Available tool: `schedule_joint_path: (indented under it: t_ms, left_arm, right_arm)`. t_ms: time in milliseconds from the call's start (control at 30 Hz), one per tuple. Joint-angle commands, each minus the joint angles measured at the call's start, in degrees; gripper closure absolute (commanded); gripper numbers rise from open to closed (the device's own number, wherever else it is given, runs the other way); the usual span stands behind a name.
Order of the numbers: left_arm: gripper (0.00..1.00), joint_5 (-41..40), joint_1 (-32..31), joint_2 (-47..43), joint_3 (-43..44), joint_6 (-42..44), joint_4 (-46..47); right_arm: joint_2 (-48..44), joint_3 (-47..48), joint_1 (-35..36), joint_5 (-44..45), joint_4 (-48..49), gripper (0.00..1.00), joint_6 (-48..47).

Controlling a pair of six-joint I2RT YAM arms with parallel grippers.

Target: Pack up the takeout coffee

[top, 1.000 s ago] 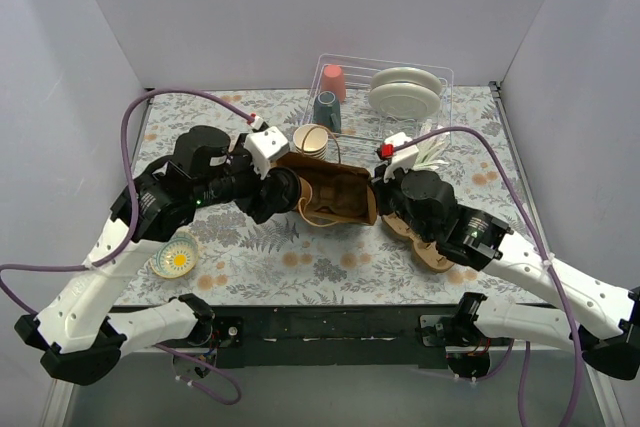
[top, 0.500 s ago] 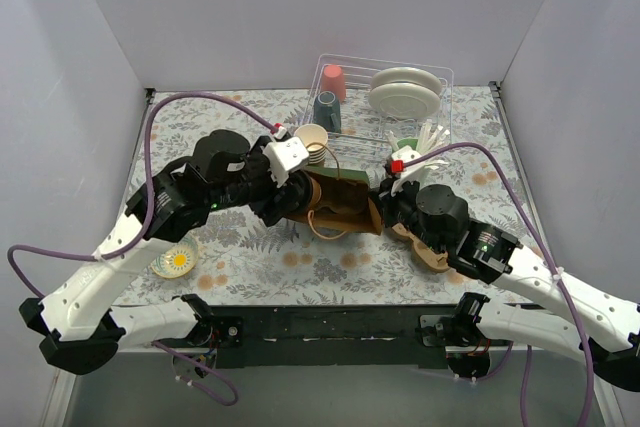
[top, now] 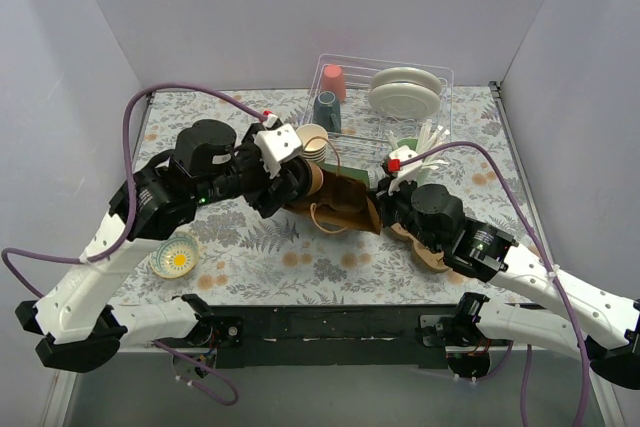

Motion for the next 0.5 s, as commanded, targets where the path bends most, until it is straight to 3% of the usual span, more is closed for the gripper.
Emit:
schedule_joint_path:
  t_ms: [0, 467]
  left_arm:
    - [1.0, 2.98, -0.22, -0.62, -1.55, -1.83, 0.36]
    - [1.0, -0.97, -1.36, -1.5, -11.48, -0.96, 3.97]
  right_arm:
    - [0.09, 2.28, -0.01, 0.67, -0.01, 0.99, 1.18]
    - [-0.08, 4.22, -0.01, -1.08, 0.17, 0.99, 2.41]
